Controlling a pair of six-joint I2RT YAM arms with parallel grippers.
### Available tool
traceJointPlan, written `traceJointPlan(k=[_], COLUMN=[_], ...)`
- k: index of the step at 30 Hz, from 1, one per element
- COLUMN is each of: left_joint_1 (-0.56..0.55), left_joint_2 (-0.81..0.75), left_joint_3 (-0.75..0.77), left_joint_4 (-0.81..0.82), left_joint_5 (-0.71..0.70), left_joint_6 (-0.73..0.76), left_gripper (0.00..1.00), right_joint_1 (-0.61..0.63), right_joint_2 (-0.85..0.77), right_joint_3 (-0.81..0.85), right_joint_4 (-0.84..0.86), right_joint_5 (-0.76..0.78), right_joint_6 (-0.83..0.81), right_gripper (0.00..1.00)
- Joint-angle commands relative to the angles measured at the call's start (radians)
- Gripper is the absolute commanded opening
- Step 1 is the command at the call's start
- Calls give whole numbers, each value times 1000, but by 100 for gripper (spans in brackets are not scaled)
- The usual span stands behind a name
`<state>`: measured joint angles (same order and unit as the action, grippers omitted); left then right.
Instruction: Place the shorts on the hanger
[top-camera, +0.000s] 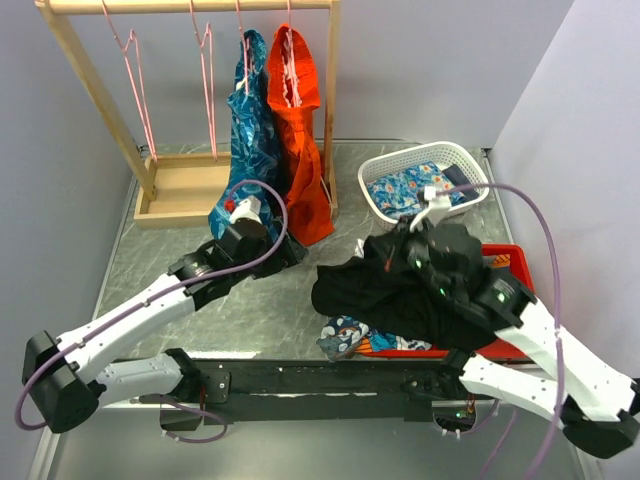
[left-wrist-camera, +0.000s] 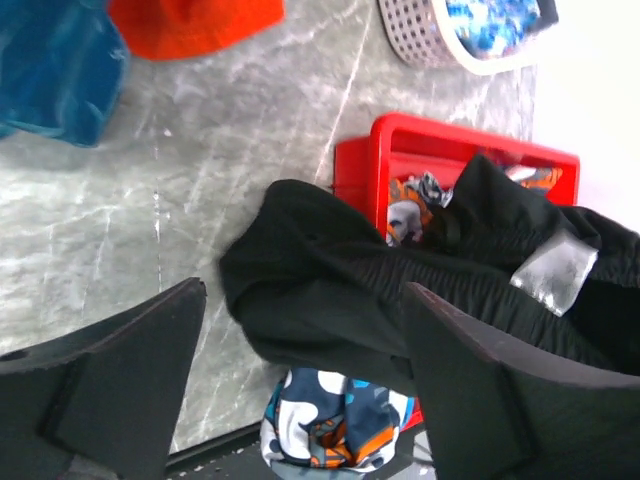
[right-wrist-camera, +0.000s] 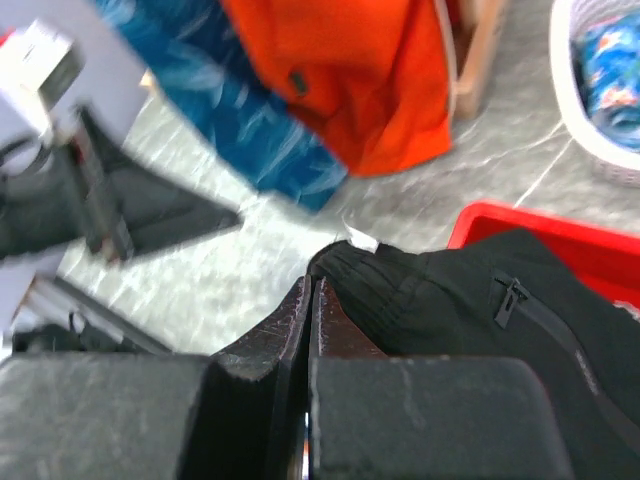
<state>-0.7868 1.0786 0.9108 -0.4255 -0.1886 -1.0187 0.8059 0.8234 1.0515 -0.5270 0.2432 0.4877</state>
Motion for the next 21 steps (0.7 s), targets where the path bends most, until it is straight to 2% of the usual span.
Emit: traceJointPlan(k=[1,3,7,13,21], left_joint_1=[1,-5,-26,-71,-71], left_joint_2=[12,21,85,170,101], left_joint_3=[-68,-127,-141,-85,-170], left_joint_4=[122,181,206,175,320], left_joint_5=[156,179,195,146,176], left_joint_6=[14,29,51,31,-124], left_gripper=[80,73,65,66,64], right_joint_1=[70,73,85,119,147], right_joint_2=[-122,-165,-198,-199,-211], right_joint_3=[-105,-137,-157,-168,-183], right_joint_4=[5,10,35,48,32], right_joint_5=[37,48,1,-33,-7], right_joint_6=[-3,-15,-35,-66,-64], right_gripper=[0,0,0,0,0])
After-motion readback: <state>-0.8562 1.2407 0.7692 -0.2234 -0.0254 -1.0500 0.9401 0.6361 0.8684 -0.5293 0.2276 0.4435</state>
